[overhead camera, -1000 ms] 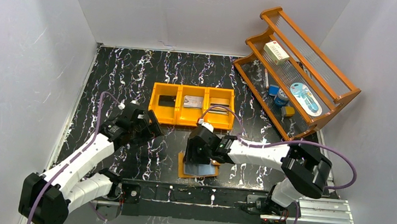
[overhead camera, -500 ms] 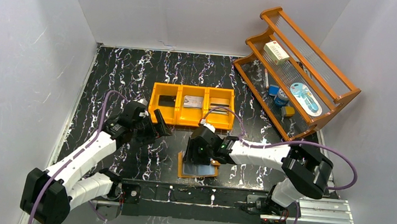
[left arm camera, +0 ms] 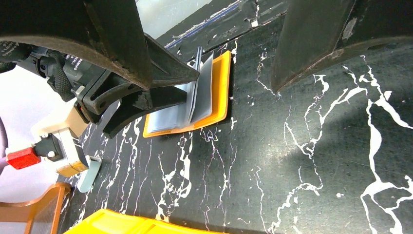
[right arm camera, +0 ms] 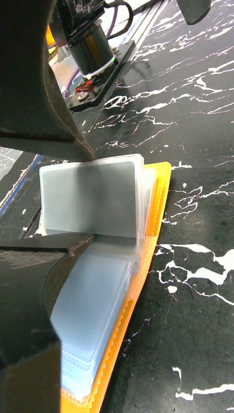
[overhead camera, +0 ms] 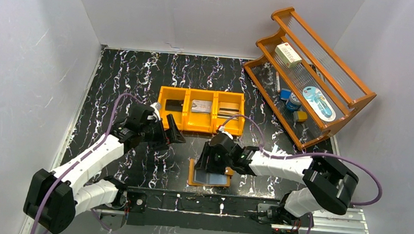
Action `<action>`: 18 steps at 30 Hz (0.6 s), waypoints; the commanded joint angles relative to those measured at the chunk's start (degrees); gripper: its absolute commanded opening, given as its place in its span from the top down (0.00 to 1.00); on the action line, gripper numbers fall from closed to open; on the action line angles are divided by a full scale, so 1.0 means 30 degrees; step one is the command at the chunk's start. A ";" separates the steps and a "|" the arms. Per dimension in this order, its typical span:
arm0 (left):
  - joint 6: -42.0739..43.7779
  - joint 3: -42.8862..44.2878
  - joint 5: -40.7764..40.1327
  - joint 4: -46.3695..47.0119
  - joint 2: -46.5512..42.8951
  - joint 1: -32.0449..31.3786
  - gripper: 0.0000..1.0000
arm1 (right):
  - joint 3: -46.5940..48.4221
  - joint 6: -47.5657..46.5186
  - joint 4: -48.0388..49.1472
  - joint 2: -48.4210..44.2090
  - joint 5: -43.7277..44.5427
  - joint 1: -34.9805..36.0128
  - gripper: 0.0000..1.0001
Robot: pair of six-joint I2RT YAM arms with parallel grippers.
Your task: Take the credit cards out of the card holder
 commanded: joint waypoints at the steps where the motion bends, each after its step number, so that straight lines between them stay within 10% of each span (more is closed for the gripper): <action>1: 0.0379 -0.0214 0.1368 0.0440 0.0025 0.0091 0.11 | -0.0543 0.0328 0.0750 -0.0725 -0.0141 -0.0229 0.37; 18: 0.0192 -0.0217 0.3232 0.1636 0.0660 -0.0319 0.12 | -0.2170 0.0845 0.1967 -0.1963 -0.0418 -0.0759 0.39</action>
